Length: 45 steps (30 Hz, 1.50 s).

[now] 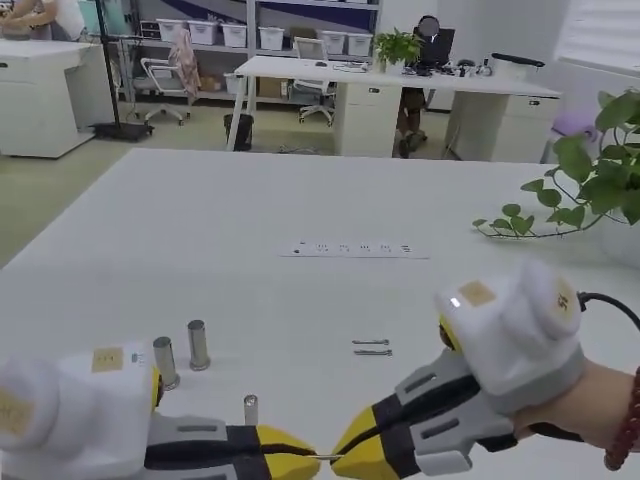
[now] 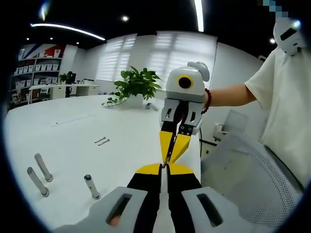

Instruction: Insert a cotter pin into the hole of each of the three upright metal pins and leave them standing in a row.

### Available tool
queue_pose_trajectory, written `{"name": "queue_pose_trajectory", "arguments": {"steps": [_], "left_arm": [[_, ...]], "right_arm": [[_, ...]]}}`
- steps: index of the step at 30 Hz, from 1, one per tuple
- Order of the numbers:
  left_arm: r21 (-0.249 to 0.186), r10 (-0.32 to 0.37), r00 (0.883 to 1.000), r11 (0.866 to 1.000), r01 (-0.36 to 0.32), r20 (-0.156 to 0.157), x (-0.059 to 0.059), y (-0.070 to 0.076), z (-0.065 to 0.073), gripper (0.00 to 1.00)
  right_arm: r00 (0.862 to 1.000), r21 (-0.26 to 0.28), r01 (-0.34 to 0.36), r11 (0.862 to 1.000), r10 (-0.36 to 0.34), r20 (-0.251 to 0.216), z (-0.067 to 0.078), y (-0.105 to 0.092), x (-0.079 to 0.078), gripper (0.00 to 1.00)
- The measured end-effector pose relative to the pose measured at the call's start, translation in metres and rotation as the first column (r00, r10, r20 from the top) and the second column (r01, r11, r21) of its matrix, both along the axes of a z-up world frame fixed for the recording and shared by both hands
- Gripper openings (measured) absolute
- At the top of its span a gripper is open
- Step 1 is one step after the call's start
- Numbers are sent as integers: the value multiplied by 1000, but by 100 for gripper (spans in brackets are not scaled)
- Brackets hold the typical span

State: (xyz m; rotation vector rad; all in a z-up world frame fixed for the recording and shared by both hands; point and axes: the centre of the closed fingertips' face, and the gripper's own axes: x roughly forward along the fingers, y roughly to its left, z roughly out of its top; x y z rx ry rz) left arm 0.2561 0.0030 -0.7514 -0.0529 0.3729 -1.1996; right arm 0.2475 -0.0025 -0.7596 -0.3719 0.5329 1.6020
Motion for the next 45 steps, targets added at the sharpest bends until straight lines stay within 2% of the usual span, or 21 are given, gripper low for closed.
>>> {"name": "queue_pose_trajectory", "arguments": {"steps": [2,4,9,12,18,22,25,29,31,34,36,38,45], "left_arm": [[10,16,1000,1000,-16,4,3,3,-2,3],[10,42,999,999,-41,-13,6,8,-4,5],[18,90,996,996,-90,0,12,21,-6,11],[32,116,993,993,-117,14,16,27,-8,14],[58,162,984,984,-166,68,23,38,-13,19],[79,197,976,976,-205,92,31,45,-18,21],[86,211,973,972,-219,92,36,49,-23,23],[94,256,961,960,-265,101,47,57,-27,24],[112,273,955,952,-286,116,52,60,-31,26],[131,285,951,945,-299,119,58,63,-37,29],[145,295,948,939,-311,118,62,64,-42,29],[177,305,944,929,-324,125,67,67,-49,28],[208,338,932,910,-358,128,80,69,-62,25]], "right_arm": [[1000,-18,2,1000,-2,19,-3,-2,3,2],[1000,-28,12,1000,-11,29,-6,-3,8,2],[997,-60,30,998,-26,70,-11,-5,19,2],[996,-65,44,997,-38,80,-12,-3,27,2],[991,-92,71,993,-60,120,-20,1,46,2],[992,-90,74,993,-65,106,-24,5,53,2],[992,-98,73,992,-63,105,-30,8,57,2],[992,-96,80,992,-70,103,-34,14,63,2],[992,-93,81,992,-70,108,-35,18,67,2],[990,-95,88,992,-77,114,-37,22,73,2],[990,-89,94,992,-83,114,-38,25,75,2],[990,-92,94,991,-84,117,-40,28,77,2],[989,-95,95,991,-83,119,-46,34,82,2]]}}
